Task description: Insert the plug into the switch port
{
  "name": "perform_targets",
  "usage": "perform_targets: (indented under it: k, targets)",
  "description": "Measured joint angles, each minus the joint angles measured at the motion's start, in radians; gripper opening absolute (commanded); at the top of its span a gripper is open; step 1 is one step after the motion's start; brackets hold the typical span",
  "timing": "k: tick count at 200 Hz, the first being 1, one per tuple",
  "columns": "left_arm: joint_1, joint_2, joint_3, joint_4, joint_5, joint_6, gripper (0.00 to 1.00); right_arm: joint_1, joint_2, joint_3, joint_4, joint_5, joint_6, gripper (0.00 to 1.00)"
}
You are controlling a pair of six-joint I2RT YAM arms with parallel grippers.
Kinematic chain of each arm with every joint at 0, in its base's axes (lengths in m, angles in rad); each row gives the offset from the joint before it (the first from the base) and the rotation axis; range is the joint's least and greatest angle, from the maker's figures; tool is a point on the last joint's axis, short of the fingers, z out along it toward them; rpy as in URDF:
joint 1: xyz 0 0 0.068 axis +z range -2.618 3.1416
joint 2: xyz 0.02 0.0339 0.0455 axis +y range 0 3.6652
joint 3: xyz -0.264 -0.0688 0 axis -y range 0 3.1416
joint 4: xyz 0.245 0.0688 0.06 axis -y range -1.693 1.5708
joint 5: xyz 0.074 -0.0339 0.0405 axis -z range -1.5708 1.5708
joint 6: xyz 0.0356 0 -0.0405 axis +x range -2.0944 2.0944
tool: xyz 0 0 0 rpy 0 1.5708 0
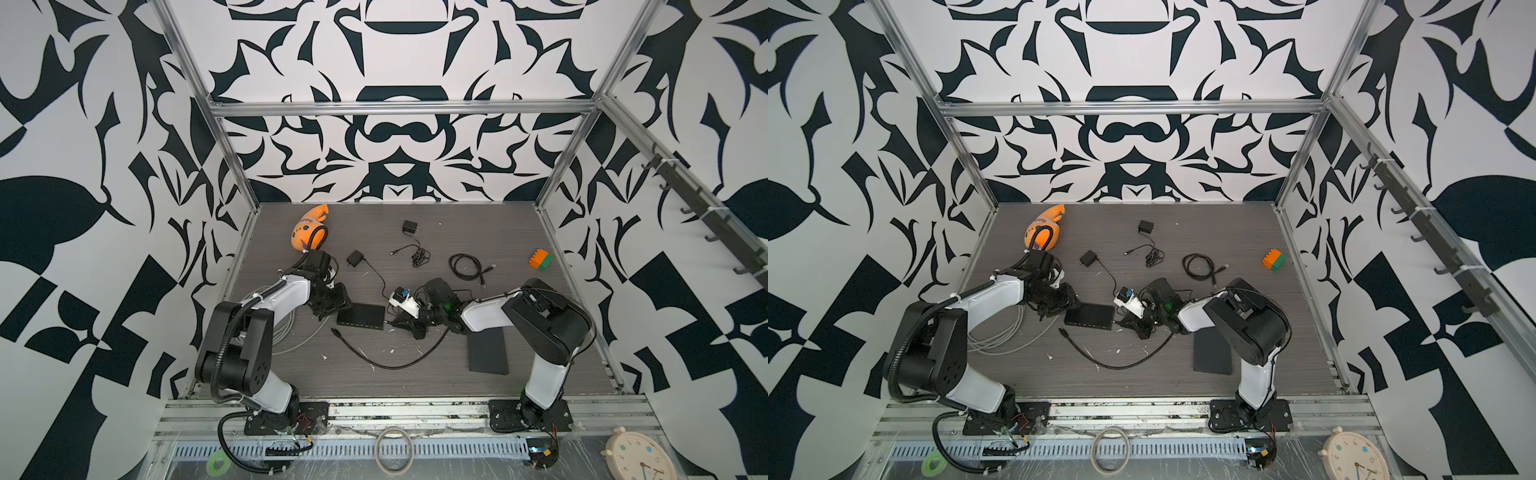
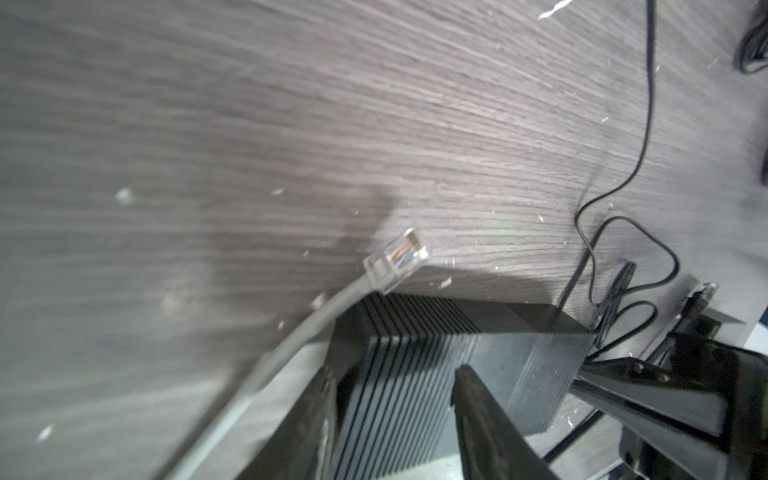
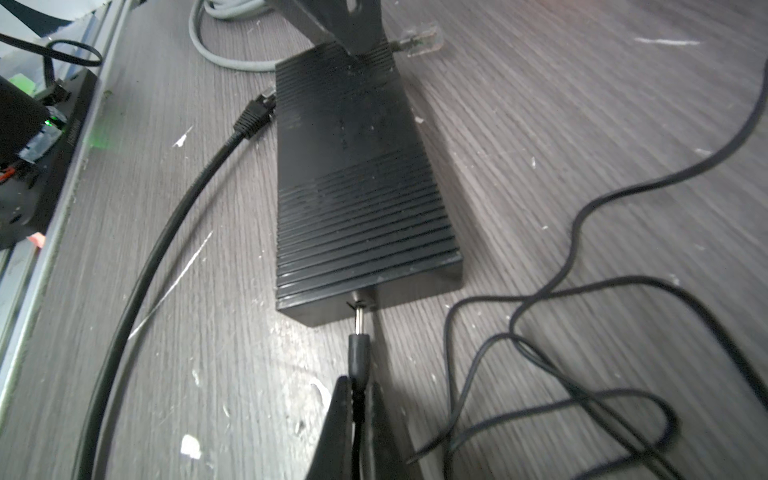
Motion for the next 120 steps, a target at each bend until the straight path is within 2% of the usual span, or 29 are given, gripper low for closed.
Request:
perform_targets:
  k: [41, 120]
  targets:
    - [0.005, 0.096, 0.089, 0.018, 0.060, 0.059, 0.47, -0.008, -0.015, -0.030, 0.022, 0.001, 0.000, 0.00]
    - [0.005, 0.102, 0.094, 0.011, 0.080, 0.100, 0.47, -0.008, -0.037, -0.088, 0.085, 0.005, 0.012, 0.00]
